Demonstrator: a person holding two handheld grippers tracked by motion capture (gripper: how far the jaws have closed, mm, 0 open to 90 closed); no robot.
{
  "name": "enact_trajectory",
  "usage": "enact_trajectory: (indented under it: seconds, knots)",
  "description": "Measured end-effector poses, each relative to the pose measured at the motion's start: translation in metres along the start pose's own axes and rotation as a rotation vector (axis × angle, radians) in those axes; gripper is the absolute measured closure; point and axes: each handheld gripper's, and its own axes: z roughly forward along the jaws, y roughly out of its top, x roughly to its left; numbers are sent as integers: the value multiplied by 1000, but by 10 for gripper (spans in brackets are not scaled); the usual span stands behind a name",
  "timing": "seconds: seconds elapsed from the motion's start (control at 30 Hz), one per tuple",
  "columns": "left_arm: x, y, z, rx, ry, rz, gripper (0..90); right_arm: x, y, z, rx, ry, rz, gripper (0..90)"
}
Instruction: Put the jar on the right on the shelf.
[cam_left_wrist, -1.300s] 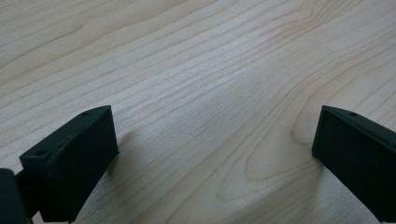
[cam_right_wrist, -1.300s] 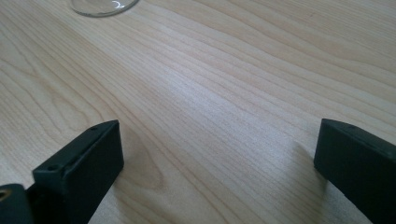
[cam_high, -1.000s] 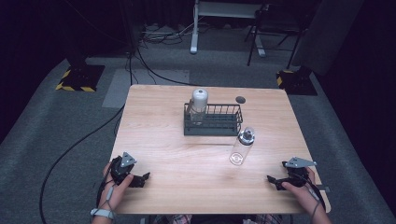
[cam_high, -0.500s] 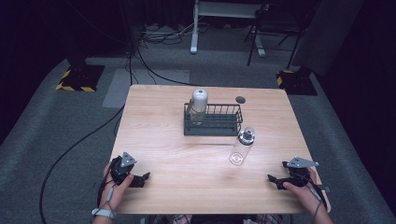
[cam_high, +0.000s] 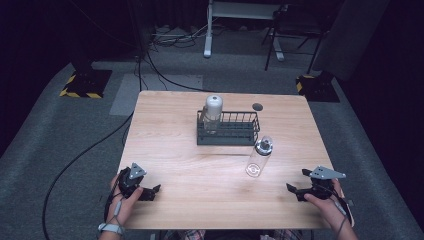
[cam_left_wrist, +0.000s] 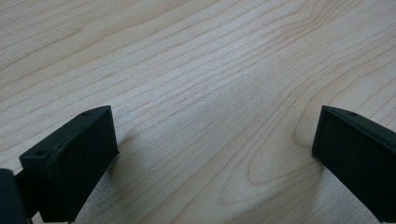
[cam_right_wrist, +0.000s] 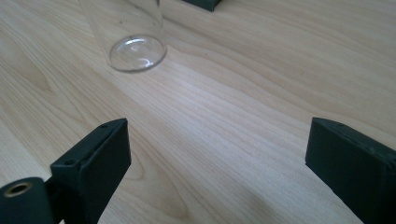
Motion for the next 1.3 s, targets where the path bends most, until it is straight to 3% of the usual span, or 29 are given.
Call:
enact_trajectory:
  seconds: [0.6, 1.3]
  knots:
    - [0, 0, 0, 0, 0, 0, 0, 8, 35, -18, -119, 30, 2, 69]
    - [0, 0, 0, 0, 0, 0, 0, 20, 72, -18, -175, 104, -31, 68]
